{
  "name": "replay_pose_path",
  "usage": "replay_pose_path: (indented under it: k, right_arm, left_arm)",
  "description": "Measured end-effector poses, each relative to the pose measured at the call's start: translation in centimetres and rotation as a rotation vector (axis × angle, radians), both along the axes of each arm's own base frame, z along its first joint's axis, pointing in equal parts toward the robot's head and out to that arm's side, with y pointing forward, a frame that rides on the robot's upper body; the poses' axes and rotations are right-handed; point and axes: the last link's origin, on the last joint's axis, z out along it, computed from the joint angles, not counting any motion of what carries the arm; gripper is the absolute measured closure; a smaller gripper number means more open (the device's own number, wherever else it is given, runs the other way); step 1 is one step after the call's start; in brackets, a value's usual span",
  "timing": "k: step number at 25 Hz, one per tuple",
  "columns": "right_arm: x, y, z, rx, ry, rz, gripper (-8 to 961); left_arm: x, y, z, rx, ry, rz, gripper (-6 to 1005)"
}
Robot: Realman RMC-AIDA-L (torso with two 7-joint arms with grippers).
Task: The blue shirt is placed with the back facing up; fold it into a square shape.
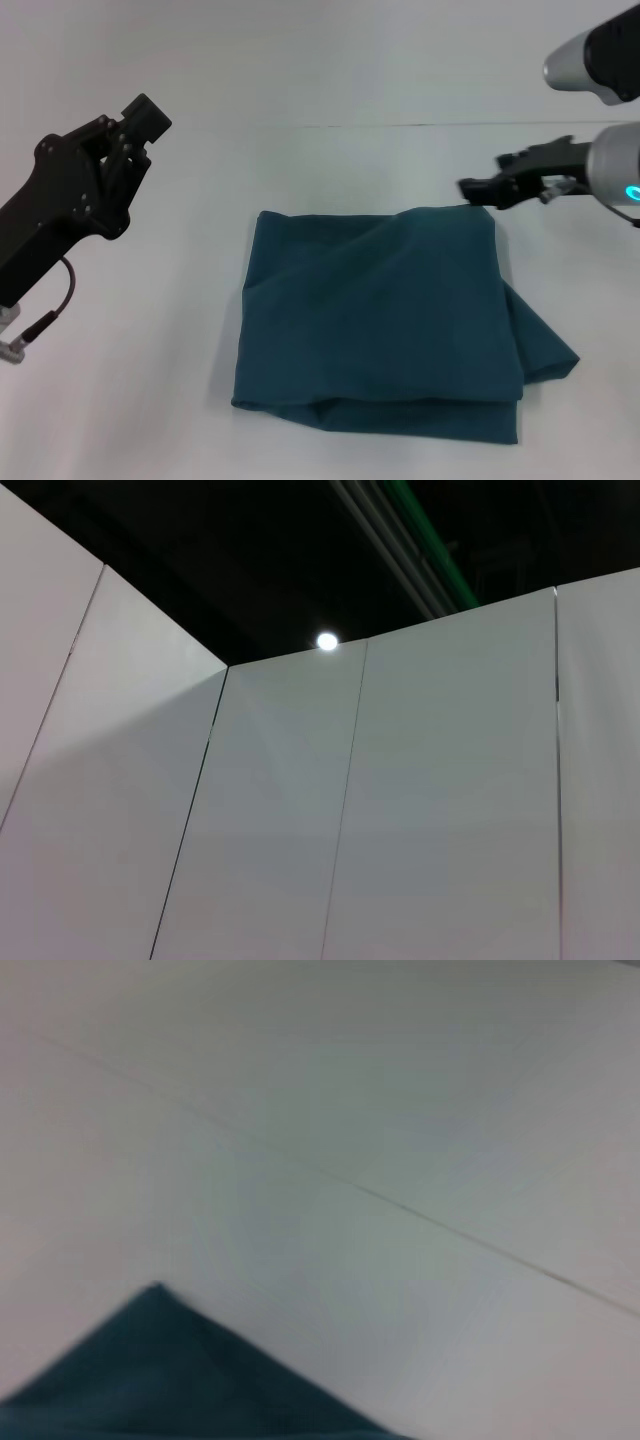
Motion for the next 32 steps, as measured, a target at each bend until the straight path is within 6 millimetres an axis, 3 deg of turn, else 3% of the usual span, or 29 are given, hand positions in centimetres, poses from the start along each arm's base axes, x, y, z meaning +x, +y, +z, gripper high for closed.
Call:
replay_pose_path:
  k: [5, 11, 13, 18, 25, 32]
  right_arm:
    - [-0.2, -0.1, -2.2, -0.090, 0.091, -0.017, 351]
    - [0.8, -1.1, -4.1, -0.176, 0.226, -0.077, 559]
    - [0.8, -1.6, -4.3, -0.201, 0.287, -0.066, 770]
    - [1.9, -2.5, -4.4, -0.266, 0.395, -0.073, 844]
    - [6.4, -4.4, -3.3, -0.238, 0.773, -0.043, 930]
    - [7.0, -5.3, -4.4, -0.254, 0.807, -0.030, 921]
  left_arm:
    - [0.0, 0.0, 0.0, 0.001, -0.002, 0.002, 958]
    - [-0.4, 0.0, 0.3, 0.005, 0.005, 0.011, 959]
    - [-0.4, 0.0, 0.3, 0.005, 0.007, 0.015, 959]
    - [-0.3, 0.1, 0.3, 0.005, 0.007, 0.011, 959]
    - [-0.5, -0.2, 0.3, 0.009, 0.007, 0.015, 958]
    - [-0.6, -0.3, 0.5, 0.017, 0.016, 0.012, 957]
